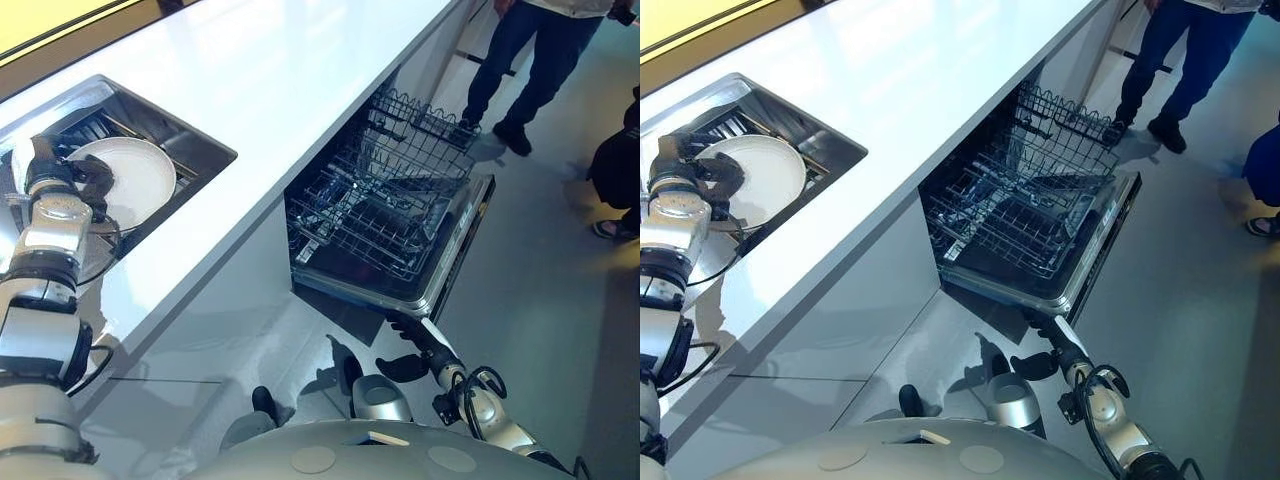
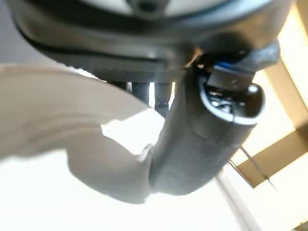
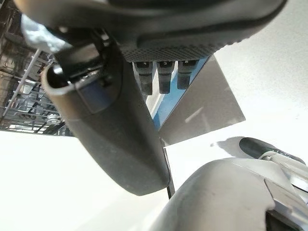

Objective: Pick up plates and place into dishwasher.

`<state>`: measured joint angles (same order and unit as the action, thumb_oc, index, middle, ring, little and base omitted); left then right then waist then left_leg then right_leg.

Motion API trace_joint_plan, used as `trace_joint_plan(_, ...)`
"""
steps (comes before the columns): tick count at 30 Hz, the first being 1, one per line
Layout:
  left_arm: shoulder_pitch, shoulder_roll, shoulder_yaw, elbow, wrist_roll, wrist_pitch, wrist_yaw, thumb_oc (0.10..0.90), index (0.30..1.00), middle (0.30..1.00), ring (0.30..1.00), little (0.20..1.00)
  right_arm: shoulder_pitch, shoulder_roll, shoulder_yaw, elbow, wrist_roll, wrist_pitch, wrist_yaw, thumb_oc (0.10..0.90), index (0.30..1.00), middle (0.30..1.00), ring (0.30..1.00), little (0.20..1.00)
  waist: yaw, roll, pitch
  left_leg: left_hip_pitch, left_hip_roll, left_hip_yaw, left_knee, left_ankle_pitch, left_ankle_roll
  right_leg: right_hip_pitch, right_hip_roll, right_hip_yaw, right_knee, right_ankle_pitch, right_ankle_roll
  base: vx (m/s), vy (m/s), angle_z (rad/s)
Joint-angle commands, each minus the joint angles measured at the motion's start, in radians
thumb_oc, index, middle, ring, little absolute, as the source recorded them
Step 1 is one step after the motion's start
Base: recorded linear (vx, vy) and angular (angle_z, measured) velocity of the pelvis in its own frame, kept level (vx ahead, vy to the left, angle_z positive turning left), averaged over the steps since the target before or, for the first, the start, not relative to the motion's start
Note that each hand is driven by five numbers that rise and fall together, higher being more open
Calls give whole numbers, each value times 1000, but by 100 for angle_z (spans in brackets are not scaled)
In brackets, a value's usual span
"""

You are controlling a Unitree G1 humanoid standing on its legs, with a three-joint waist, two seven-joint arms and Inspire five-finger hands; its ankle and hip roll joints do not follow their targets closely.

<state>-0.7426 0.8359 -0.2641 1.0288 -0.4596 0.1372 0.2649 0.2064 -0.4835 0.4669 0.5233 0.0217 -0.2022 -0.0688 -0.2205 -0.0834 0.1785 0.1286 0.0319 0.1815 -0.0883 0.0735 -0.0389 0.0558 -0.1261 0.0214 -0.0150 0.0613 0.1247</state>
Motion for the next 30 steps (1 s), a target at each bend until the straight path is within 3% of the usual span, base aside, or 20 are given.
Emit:
trace_joint_plan(1, -94, -16, 51, 2, -123, -79, -50, 800, 900, 900, 900, 900, -62, -1, 20, -36, 31, -84, -37, 800, 900, 900, 900, 900, -20, 43, -17, -46, -85, 33, 117, -174, 103, -149, 72, 35, 130, -3, 69, 39, -3, 1)
trace_joint_plan(7, -109, -2, 40, 1, -87, -71, -64, 800, 900, 900, 900, 900, -51, 6, 18, -34, 26, -85, -26, 800, 900, 900, 900, 900, -23, 50, -27, -36, -90, 32, 118, -176, 102, -140, 71, 30, 129, -9, 68, 34, -1, 1)
trace_joint_plan(8, -111, -1, 37, 2, -82, -72, -68, 462, 611, 611, 611, 562, -50, 8, 18, -35, 26, -84, -27, 800, 900, 900, 900, 900, -23, 51, -28, -35, -90, 31, 118, -176, 102, -138, 71, 29, 128, -11, 68, 0, 0, 0)
trace_joint_plan(9, -112, 3, 34, -2, -64, -78, -64, 355, 519, 519, 519, 455, -49, 8, 17, -38, 26, -81, -27, 800, 900, 900, 900, 900, -23, 52, -28, -35, -91, 29, 118, -176, 102, -136, 72, 29, 128, -13, 67, 0, 0, 0)
trace_joint_plan(10, -113, 5, 33, -3, -57, -82, -62, 180, 368, 368, 368, 280, -48, 8, 17, -39, 26, -80, -26, 800, 900, 900, 900, 900, -22, 52, -29, -34, -92, 29, 118, -176, 102, -135, 72, 28, 127, -13, 67, 0, 0, 0)
trace_joint_plan(11, -114, 10, 32, -4, -57, -85, -63, 119, 316, 316, 316, 219, -45, 7, 16, -39, 24, -82, -26, 800, 900, 900, 900, 900, -22, 52, -31, -33, -92, 28, 118, -176, 102, -132, 73, 28, 126, -15, 66, 0, 0, 0)
trace_joint_plan(17, -115, 22, 36, -31, -12, -127, -12, 100, 300, 300, 300, 200, -35, 9, 15, -35, 26, -88, -23, 800, 900, 900, 900, 900, -18, 53, -38, -26, -96, 18, 114, -176, 102, -118, 76, 26, 122, -23, 63, 0, 0, 0)
trace_joint_plan(24, -130, 69, 13, -81, 160, -215, 76, 100, 300, 300, 300, 200, -28, 7, 18, -32, 36, -96, -14, 800, 900, 900, 900, 900, -7, 51, -46, -23, -97, 6, 111, -174, 99, -106, 79, 27, 112, -27, 60, -4, -5, 1)
trace_joint_plan(30, -134, 102, 3, -138, 183, -248, 121, 100, 300, 300, 300, 200, -27, 2, 13, -37, 43, -98, -10, 800, 900, 900, 900, 900, 0, 54, -50, -17, -95, 1, 104, -172, 96, -98, 82, 28, 107, -29, 56, -10, -7, 1)
